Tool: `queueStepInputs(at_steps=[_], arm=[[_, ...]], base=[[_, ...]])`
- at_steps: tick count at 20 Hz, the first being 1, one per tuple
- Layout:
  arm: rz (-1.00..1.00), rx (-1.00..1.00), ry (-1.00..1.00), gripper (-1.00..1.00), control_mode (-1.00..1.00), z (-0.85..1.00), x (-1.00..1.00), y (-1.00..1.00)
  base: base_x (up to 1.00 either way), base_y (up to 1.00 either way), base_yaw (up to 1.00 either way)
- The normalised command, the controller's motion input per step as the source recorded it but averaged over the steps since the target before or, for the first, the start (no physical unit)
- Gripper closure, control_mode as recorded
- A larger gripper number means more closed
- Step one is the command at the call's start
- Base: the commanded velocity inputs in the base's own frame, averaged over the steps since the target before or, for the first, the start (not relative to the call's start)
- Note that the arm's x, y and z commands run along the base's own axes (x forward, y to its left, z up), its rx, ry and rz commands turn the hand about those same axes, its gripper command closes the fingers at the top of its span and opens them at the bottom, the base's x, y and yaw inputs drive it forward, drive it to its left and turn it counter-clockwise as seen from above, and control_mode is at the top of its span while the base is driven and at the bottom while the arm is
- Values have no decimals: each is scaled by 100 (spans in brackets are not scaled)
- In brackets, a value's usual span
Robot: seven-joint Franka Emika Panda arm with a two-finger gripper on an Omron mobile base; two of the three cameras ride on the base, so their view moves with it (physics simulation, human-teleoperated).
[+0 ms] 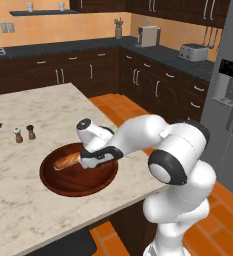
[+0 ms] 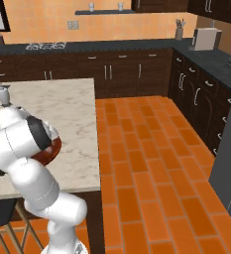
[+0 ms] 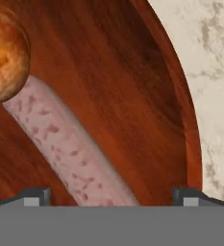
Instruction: Place one bun and one sausage from the bowl on each plate.
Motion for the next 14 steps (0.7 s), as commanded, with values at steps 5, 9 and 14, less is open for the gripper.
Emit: queueStepInputs(at_steps=[5, 9, 14], arm=[[0, -5, 1, -100, -100, -48, 5, 1], [0, -4, 0, 100, -100, -46, 3, -1], [0, 1, -4, 100, -100, -10, -30, -11]], base=[[0, 0, 0], [0, 0, 0], [0, 0, 0]])
